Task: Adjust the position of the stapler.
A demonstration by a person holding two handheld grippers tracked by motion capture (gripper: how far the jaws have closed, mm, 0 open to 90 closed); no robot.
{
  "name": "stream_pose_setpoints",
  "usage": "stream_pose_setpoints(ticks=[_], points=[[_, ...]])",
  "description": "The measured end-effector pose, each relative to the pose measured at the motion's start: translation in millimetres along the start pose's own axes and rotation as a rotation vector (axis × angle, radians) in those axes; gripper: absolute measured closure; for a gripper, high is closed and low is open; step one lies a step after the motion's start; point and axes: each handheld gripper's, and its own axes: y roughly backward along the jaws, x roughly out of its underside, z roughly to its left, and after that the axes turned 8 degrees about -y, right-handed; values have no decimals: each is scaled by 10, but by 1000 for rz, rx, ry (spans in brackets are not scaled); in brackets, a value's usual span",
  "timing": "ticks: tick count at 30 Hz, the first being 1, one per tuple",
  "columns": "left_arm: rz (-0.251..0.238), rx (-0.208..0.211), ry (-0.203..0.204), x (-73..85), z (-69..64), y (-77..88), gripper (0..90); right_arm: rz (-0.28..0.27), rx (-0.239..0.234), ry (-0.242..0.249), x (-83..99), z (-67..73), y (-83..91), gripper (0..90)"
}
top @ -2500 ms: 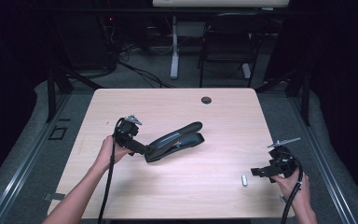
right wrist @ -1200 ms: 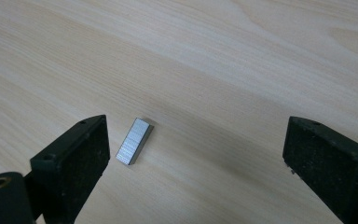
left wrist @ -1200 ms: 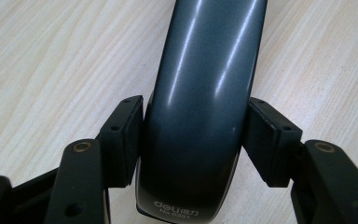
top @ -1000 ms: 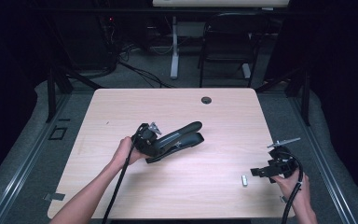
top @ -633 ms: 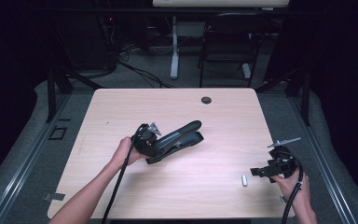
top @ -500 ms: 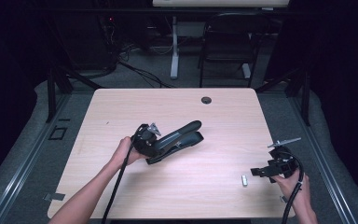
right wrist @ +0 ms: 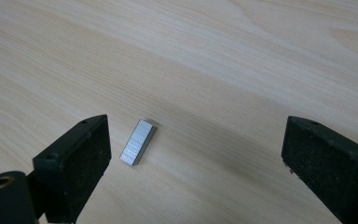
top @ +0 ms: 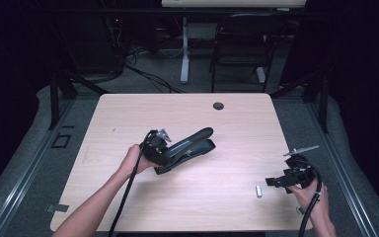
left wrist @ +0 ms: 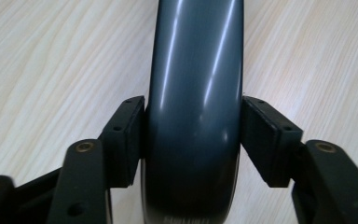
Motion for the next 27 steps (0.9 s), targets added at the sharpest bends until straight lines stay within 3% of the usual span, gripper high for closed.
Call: stream_pose_setpoints(ticks=[5,11,27], points=[[-1,-11,-7,-117,-3,-91,436,-7,4,2,3,5,14,77],[-2,-15,-15,-117,3,-90,476,-5,-6,-5,8,-25,2,78],[6,44,-77,-95,-26,-65,482,-2,-13,0,13,-8,-2,79]])
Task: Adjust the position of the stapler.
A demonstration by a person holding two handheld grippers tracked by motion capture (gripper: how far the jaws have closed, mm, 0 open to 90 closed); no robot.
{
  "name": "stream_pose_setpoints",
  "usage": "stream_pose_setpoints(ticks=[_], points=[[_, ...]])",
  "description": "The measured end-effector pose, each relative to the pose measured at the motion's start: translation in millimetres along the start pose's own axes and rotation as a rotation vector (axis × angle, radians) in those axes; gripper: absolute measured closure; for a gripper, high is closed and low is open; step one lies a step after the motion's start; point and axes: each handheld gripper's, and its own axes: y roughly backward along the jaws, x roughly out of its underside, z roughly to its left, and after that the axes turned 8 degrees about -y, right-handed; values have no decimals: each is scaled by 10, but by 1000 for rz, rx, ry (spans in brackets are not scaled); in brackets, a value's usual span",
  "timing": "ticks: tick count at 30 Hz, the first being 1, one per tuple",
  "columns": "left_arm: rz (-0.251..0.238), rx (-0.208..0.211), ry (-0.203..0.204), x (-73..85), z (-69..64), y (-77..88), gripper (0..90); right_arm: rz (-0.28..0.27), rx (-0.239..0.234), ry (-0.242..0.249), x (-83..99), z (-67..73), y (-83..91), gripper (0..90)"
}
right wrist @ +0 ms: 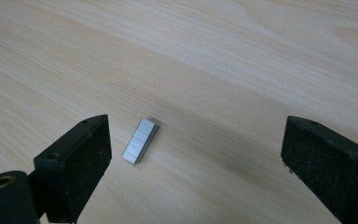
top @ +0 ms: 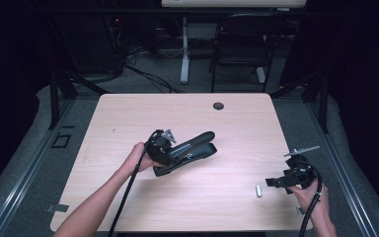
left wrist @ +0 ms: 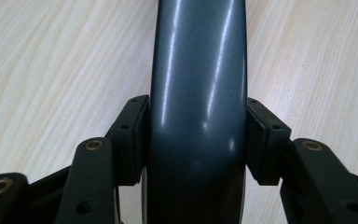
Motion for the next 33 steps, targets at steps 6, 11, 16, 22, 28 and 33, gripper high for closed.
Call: stream_pose_setpoints(ticks=[6,11,16,22,28,33], points=[[4,16,-23,2,-22,7,482,-1,4,-1,4,6,-13,79],[4,21,-41,5,-41,9,482,7,2,6,4,9,-23,79],[4,39,-74,7,-73,12,481,12,7,13,2,26,-31,80],[5,61,-109,0,-119,11,481,10,9,12,2,36,-44,80],[12,82,-140,-15,-166,10,481,14,5,16,1,49,-48,80],[11,92,-163,-20,-196,8,481,19,11,26,-2,54,-63,81]])
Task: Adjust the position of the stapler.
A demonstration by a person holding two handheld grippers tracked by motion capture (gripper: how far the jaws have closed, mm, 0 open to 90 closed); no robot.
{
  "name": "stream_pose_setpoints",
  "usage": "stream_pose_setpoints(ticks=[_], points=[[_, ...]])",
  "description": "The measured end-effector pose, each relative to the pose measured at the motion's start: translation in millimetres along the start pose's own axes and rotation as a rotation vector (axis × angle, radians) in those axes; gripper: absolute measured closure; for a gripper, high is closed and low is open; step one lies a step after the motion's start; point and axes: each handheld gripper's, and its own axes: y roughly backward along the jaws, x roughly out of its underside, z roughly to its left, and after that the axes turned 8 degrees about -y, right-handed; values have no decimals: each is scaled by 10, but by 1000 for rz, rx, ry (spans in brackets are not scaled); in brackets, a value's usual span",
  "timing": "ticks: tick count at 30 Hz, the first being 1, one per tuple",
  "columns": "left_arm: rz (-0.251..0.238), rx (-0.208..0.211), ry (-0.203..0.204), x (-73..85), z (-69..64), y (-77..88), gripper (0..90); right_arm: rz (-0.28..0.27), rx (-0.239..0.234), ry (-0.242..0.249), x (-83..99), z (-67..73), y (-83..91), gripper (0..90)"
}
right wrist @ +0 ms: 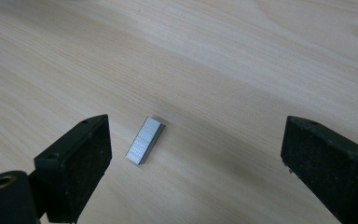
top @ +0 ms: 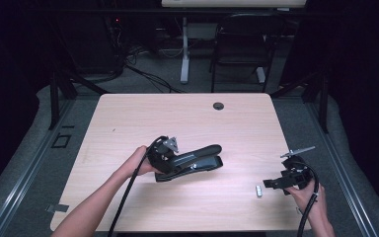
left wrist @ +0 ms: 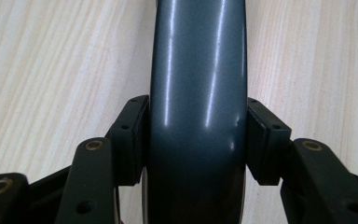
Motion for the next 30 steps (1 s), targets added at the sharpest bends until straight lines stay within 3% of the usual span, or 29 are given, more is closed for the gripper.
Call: stream_pose_setpoints(ticks=[4,7,14,24,26,27,30], points=[[3,4,-9,-3,-11,1,481,-14,12,-11,2,25,-18,81],[2,11,-20,-4,-25,1,481,7,3,2,1,21,-9,82],[4,41,-69,-19,-71,-3,481,5,-5,5,-2,28,-8,82],[1,55,-91,-17,-94,-1,480,2,0,14,-4,39,-11,84],[8,81,-98,-21,-88,7,480,3,0,13,-4,40,-11,84],[2,54,-97,-20,-109,-3,480,1,0,15,-3,39,-12,84],[4,59,-102,-24,-125,-2,480,0,3,17,-3,42,-9,85]])
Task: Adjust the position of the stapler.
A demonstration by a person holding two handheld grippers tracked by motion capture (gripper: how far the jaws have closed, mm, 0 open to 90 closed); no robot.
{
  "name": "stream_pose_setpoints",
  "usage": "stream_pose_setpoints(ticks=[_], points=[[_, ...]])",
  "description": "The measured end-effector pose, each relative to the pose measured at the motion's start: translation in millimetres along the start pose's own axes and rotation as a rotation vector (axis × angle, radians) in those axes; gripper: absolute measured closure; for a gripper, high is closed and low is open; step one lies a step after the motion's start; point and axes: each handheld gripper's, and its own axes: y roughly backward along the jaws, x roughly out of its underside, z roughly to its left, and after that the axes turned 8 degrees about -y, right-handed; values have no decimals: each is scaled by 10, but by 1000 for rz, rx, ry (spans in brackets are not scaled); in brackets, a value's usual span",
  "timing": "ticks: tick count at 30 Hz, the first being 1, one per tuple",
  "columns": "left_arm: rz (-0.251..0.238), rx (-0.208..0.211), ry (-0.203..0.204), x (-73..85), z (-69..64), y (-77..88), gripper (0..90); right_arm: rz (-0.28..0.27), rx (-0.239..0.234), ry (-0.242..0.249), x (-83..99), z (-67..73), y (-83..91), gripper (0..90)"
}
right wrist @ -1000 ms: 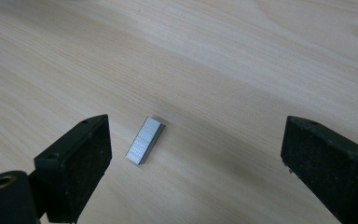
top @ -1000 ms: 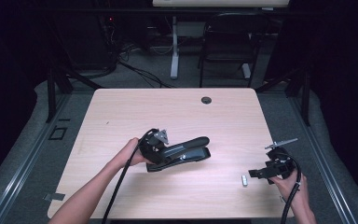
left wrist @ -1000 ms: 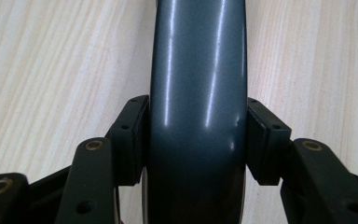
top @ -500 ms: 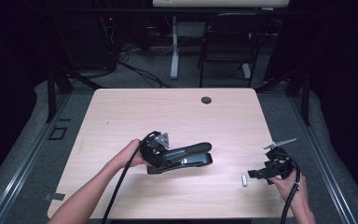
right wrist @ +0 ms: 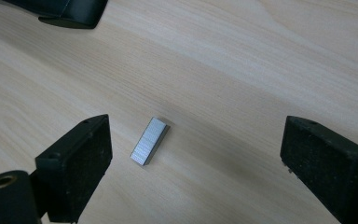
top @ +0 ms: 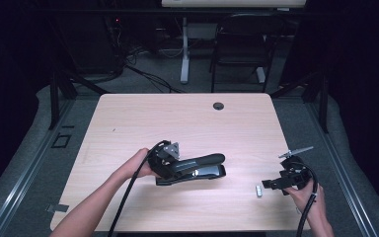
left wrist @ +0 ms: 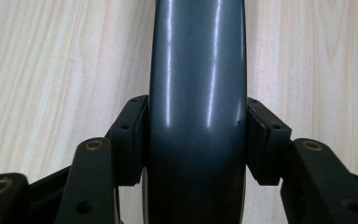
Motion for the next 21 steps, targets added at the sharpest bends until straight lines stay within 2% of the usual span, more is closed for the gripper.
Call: stream_pose_setpoints(ticks=[5,6,8,10,14,15,19,21], points=[[3,7,-15,-11,-22,-3,480,1,-2,1,0,7,-2,85],[8,31,-18,-14,-17,4,480,1,-2,2,0,8,-3,86],[9,36,-24,-19,-26,3,480,1,-2,3,-1,9,-3,86],[5,14,-25,-23,-50,-7,481,2,-1,3,-1,13,-2,86],[4,30,-43,-36,-75,-13,480,-3,-1,3,-1,34,-10,86],[8,48,-45,-39,-73,-6,480,3,0,9,-4,38,-13,86],[7,57,-57,-44,-86,-8,480,4,-2,14,-8,65,-25,87],[4,43,-58,-45,-101,-13,480,-5,7,18,-7,80,-27,88]])
